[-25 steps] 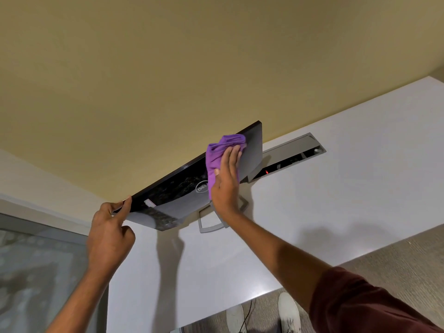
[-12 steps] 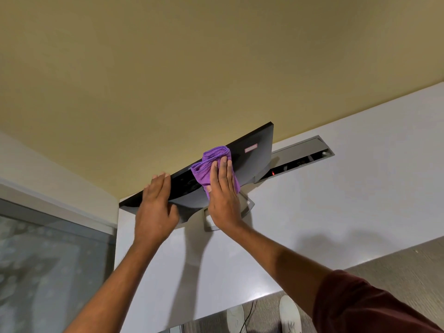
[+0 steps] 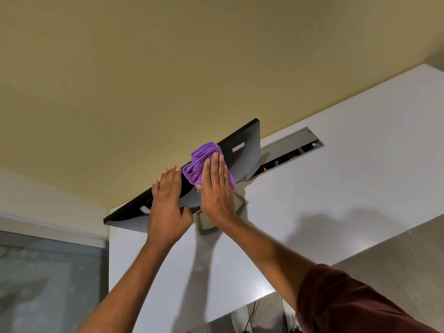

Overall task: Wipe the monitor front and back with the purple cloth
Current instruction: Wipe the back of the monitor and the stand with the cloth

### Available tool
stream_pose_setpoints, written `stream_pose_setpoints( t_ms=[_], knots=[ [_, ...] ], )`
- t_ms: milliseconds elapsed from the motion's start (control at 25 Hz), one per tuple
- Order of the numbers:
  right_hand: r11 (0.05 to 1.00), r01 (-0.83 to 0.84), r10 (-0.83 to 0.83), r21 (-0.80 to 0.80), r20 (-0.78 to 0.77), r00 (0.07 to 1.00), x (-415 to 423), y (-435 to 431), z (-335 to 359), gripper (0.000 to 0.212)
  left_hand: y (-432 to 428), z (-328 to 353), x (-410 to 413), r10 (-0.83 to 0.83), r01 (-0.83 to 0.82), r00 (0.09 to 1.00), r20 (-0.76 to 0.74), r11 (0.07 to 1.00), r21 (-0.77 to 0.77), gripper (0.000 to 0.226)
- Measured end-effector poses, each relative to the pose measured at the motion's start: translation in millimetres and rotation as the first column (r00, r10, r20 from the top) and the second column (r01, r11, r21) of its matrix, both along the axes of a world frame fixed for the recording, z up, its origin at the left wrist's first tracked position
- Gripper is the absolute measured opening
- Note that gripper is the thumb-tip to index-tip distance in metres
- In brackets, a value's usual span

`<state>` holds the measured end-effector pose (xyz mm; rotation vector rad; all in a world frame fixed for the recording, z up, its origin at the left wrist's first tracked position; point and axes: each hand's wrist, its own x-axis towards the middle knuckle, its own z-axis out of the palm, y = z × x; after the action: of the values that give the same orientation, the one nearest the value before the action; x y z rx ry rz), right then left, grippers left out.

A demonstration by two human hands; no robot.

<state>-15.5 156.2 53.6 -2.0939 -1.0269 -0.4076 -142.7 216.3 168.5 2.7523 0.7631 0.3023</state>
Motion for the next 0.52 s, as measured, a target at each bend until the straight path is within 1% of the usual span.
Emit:
stream_pose_setpoints(
  t_ms=[80, 120, 200, 240, 280, 360, 440, 520],
  knots=[
    [0.998, 0.036, -0.034, 0.060, -0.037, 0.999, 4.3, 5.6, 2.7, 0.066, 1.8, -1.8, -2.0, -0.014, 0.014, 1.000, 0.002, 1.000, 0.015, 0.110],
    [0.996, 0.048, -0.046, 0.079, -0.035, 0.998, 9.7, 7.3, 3.2, 0.066, 2.9, -2.7, -1.7, -0.028, 0.028, 1.000, 0.006, 1.000, 0.013, 0.111],
    [0.991, 0.080, -0.078, 0.103, -0.026, 0.997, 24.4, 9.5, 3.4, 0.073, 5.8, -3.0, -1.7, -0.049, 0.049, 0.999, 0.016, 0.999, 0.011, 0.109],
    [0.987, 0.106, -0.101, 0.123, -0.052, 0.994, 32.2, 10.1, 2.3, 0.076, 7.5, -3.1, -0.7, -0.053, 0.052, 0.998, 0.022, 0.999, 0.011, 0.109],
    [0.978, 0.137, -0.121, 0.155, -0.107, 0.987, 39.4, 11.1, 0.8, 0.077, 8.7, -3.2, 0.3, -0.052, 0.052, 0.998, 0.028, 0.999, 0.009, 0.109],
    [0.943, 0.207, -0.134, 0.262, -0.272, 0.953, 52.7, 16.0, -2.8, 0.070, 9.8, -4.0, 1.8, -0.053, 0.053, 0.998, 0.034, 0.999, -0.003, 0.109],
    [0.856, 0.313, -0.095, 0.412, -0.469, 0.878, 62.6, 22.6, -4.5, 0.065, 10.0, -3.2, 1.5, -0.062, 0.063, 0.997, 0.044, 0.998, -0.011, 0.108],
    [0.741, 0.448, -0.029, 0.500, -0.642, 0.766, 71.1, 28.4, -4.8, 0.068, 12.0, -3.6, 1.2, -0.071, 0.072, 0.997, 0.044, 0.997, -0.013, 0.107]
  ],
)
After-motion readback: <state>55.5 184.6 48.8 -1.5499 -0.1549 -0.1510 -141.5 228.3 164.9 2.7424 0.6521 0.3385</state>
